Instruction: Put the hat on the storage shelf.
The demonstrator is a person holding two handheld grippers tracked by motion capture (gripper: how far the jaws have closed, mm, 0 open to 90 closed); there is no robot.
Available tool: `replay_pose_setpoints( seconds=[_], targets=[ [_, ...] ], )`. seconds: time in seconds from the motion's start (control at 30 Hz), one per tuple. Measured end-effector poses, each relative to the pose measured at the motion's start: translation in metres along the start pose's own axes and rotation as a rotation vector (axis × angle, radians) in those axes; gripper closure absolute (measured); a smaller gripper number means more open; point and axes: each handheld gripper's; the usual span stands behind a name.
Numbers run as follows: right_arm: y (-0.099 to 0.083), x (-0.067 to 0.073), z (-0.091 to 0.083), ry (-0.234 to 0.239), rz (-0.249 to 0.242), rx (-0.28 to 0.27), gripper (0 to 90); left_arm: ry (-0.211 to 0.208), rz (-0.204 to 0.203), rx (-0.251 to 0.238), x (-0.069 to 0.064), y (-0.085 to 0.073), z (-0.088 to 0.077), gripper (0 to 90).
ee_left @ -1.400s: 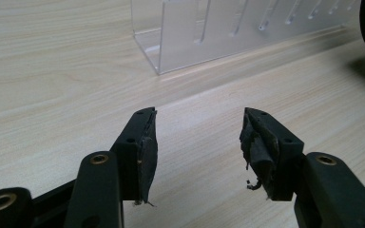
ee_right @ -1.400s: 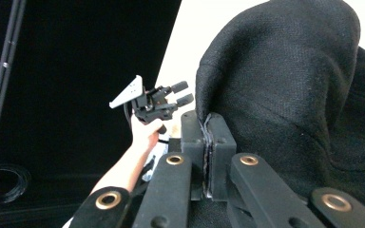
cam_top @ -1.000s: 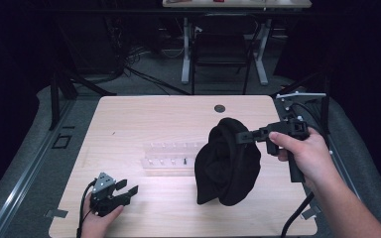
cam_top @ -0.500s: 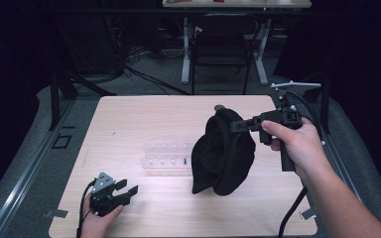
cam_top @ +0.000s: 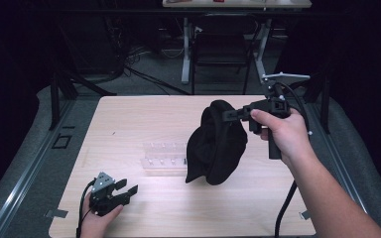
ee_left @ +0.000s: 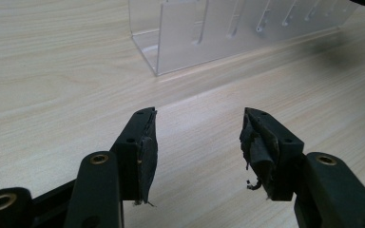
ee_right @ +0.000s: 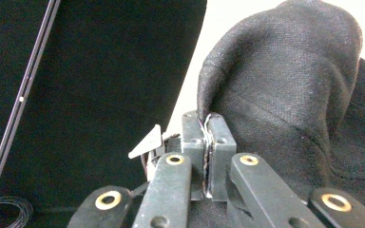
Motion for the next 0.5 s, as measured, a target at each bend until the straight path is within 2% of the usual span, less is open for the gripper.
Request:
replay_pose_setpoints(
  seconds=[0.27, 0.5],
  targets=[
    [0.011, 0.001, 0.007, 0.007, -0.006, -0.024, 88.4, -0.002, -0.004, -0.004, 0.0, 0.0, -0.001, 46.8],
    [0.018, 0.0, 0.015, -0.016, -0.017, -0.036, 88.4, -0.003, -0.002, 0.001, 0.0, 0.0, 0.001, 46.8]
  ],
)
Point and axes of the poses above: each handheld gripper's, and its own axes: z roughly forward along the jaws, y roughly out of its top, x roughly to its left, and after that the axes turned 4 degrees about y, right-handed
